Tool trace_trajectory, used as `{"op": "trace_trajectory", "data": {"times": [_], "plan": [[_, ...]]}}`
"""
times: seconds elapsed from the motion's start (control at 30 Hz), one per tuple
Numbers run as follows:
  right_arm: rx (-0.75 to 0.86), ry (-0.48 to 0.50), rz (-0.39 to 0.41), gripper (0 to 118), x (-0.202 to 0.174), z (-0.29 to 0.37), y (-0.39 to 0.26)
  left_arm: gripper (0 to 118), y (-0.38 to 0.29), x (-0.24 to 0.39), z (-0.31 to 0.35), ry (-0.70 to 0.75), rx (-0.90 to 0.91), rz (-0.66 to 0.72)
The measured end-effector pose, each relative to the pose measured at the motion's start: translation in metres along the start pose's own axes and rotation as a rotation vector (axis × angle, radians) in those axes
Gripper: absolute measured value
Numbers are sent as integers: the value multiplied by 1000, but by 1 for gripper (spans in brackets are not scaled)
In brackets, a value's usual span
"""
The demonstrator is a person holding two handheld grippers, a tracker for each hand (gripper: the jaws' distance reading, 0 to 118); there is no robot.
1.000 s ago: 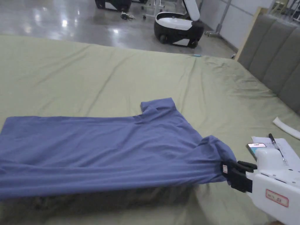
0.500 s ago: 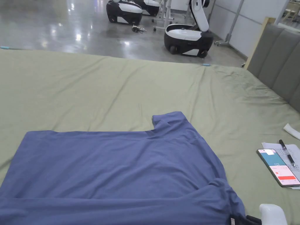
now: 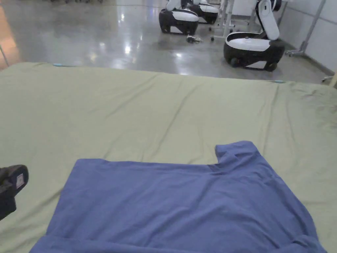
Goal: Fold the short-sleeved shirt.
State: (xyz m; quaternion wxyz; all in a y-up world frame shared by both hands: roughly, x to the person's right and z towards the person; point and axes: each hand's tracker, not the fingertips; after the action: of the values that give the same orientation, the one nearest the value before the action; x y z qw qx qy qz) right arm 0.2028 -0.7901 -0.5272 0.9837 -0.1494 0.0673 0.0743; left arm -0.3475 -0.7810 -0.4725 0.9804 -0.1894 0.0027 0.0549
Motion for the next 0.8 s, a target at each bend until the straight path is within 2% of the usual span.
{"op": "trace_trajectory", "data": {"times": [0.03,0.1,0.17,0.27,0.3,0.4,0.43,0.53,0.6,0.63,0.67,0.73,0.77,0.8], "plan": [[3,51,11,0,-6,-10,10,0,8,-3,-17,-39,-34,4],[-7,47,50,0,-19,-33,25,0,16,-7,-50,-83,-43,42],[-20,74,86,0,-28,-50,33,0,19,-19,-98,-91,-126,68],[-38,101,91,0,-40,-73,38,1,10,-46,-183,-92,-262,102],[-49,114,89,0,-38,-77,34,17,6,-51,-207,-67,-285,101],[-100,134,77,0,-38,-95,24,100,-10,-66,-277,-5,-412,117],[-136,155,71,0,-31,-102,15,102,-18,-73,-294,7,-459,143],[-180,147,85,0,-30,-112,5,96,-40,-67,-326,56,-559,184],[-201,137,106,0,-27,-115,-1,67,-56,-63,-335,33,-605,117],[-211,132,110,0,-25,-118,-3,59,-59,-48,-331,31,-618,62],[-220,130,108,0,-23,-120,-5,55,-59,-42,-324,96,-572,-31],[-238,125,98,0,-19,-127,-10,42,-54,-34,-315,58,-533,1],[-246,125,95,0,-17,-131,-11,17,-51,-31,-310,33,-513,11],[-253,124,95,0,-16,-137,-14,0,-50,-23,-305,-1,-482,16]]}}
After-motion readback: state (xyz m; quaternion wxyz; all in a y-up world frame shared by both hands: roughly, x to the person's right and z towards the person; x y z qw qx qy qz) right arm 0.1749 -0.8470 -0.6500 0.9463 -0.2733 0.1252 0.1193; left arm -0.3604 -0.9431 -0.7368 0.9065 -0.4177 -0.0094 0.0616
